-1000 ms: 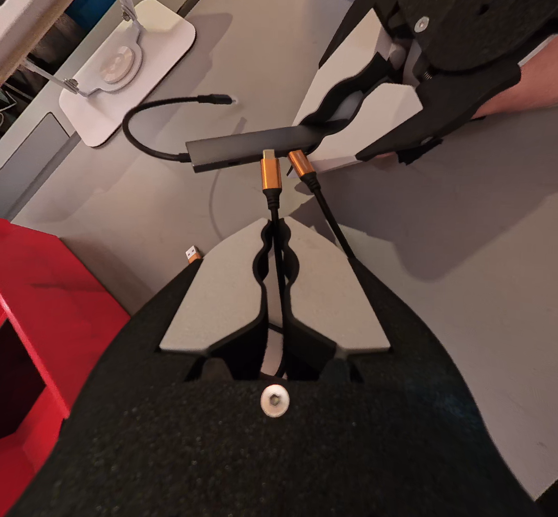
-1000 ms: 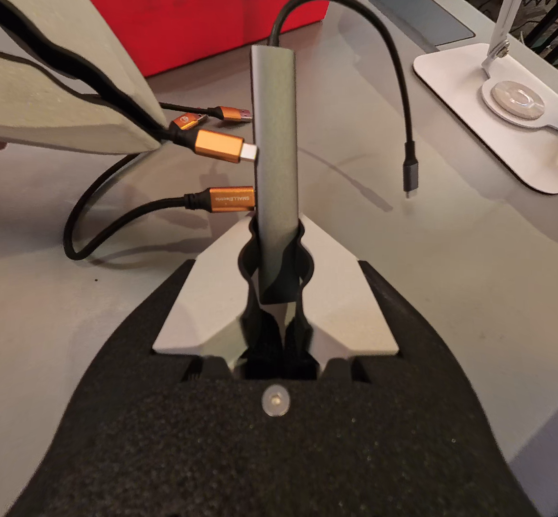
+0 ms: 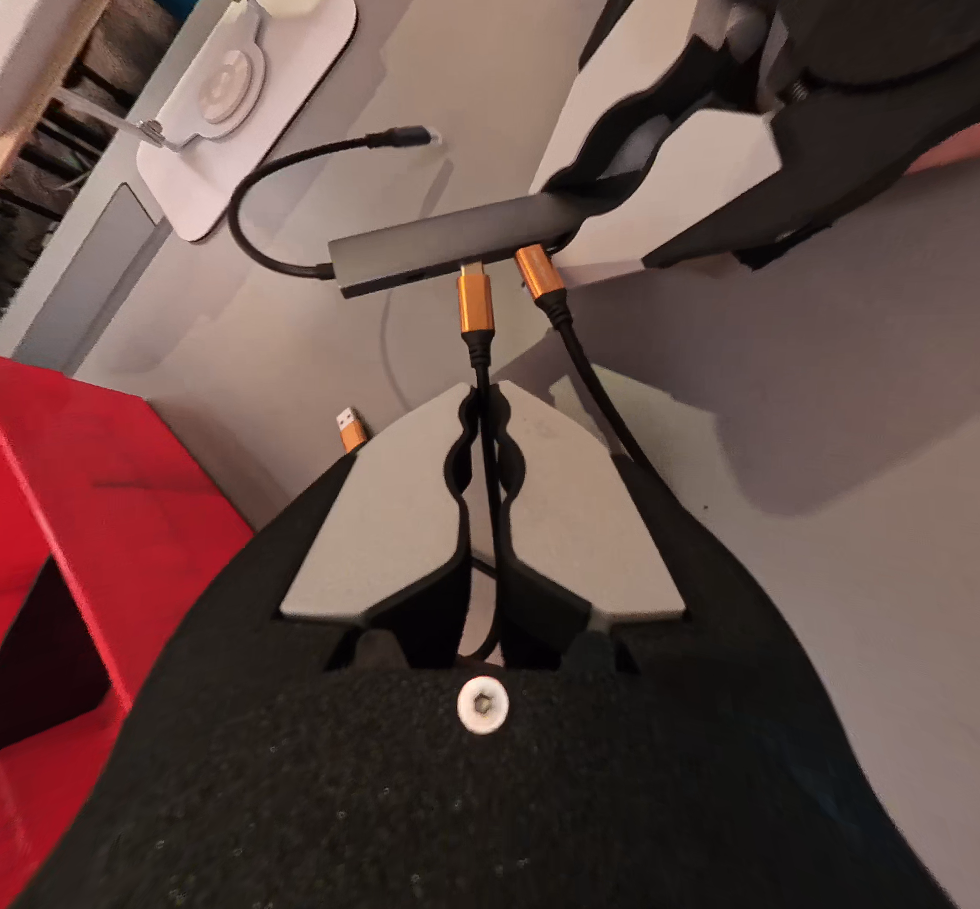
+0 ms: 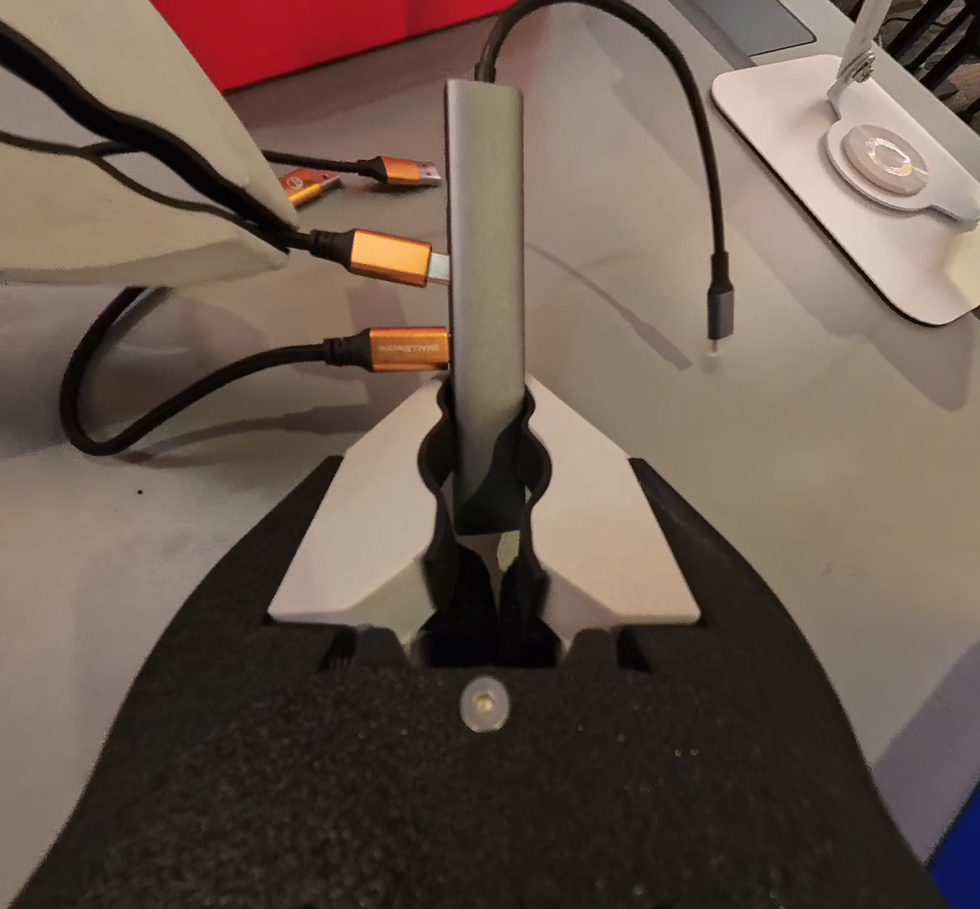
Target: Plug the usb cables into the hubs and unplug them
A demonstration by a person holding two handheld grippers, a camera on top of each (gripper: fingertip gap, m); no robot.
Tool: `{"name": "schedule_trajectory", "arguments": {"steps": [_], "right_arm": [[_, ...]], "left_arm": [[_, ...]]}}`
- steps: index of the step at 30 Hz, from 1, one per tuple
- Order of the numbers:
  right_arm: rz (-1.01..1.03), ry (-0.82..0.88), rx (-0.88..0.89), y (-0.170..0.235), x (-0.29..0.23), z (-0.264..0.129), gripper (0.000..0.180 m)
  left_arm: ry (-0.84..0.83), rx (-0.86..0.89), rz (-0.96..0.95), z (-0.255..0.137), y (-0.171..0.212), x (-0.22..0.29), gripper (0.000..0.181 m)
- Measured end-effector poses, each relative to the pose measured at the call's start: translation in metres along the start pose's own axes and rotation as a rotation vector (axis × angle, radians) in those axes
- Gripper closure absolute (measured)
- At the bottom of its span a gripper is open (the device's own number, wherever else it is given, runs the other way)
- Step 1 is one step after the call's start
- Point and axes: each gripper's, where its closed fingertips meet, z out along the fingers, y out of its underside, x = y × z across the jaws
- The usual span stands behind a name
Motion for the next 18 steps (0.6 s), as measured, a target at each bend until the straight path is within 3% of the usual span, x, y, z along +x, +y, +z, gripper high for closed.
{"name": "schedule_trajectory", "arguments": {"steps": [3,10,18], "right_arm": [[0.006,0.019,-0.006,0.0,0.001,0.0,0.163],[-0.112,0.147,-0.01,-0.004,0.011,-0.004,0.163],[-0.11,0.106,0.036,-0.01,0.008,-0.006,0.163]], "left_arm": [[-0.031,-0.001,0.024,0.001,-0.001,0.002,0.177],[0.068,0.046,-0.15,0.003,-0.005,0.003,0.178],[0.168,0.115,-0.281,0.002,-0.009,0.005,0.178]]}}
